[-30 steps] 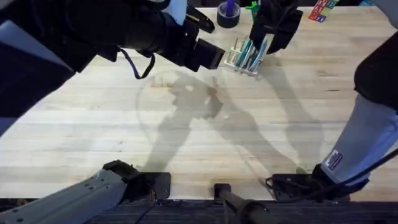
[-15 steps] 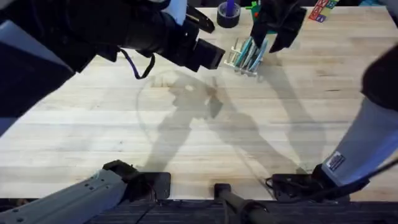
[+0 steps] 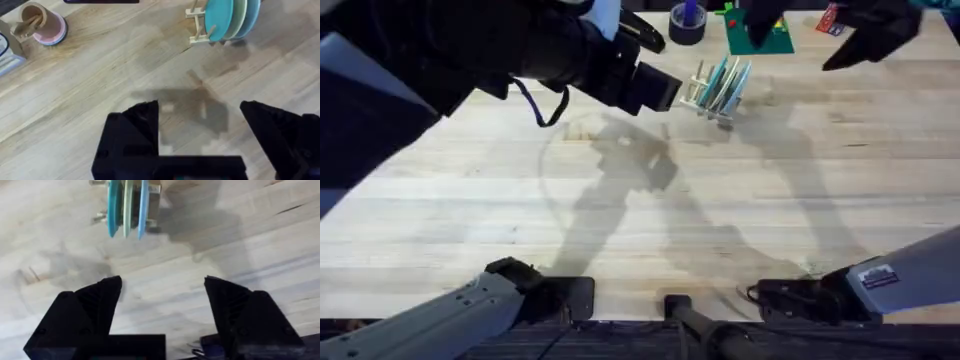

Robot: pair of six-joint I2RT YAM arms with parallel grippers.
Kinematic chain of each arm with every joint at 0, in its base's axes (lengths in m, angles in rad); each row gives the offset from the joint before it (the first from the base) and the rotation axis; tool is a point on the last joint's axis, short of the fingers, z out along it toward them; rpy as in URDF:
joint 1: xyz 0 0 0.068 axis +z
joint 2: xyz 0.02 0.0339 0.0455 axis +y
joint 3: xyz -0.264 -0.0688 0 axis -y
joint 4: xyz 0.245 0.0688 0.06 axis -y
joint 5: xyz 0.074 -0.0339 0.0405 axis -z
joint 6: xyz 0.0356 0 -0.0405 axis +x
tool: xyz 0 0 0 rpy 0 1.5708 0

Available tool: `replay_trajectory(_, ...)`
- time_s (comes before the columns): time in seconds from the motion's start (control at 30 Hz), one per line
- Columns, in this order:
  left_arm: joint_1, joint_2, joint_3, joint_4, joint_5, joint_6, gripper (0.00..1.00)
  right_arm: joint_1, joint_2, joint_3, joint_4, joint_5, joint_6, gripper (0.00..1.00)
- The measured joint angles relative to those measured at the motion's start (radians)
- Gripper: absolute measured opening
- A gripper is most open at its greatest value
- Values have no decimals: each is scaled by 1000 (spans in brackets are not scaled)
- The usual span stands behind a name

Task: Pick up the plates from the table one by one and place each into a slot on the dish rack.

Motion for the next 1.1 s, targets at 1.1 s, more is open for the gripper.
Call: replay_trajectory(1.1,0,0,0,0,0,0,992,3,-612,-635,306,-191,-418,994)
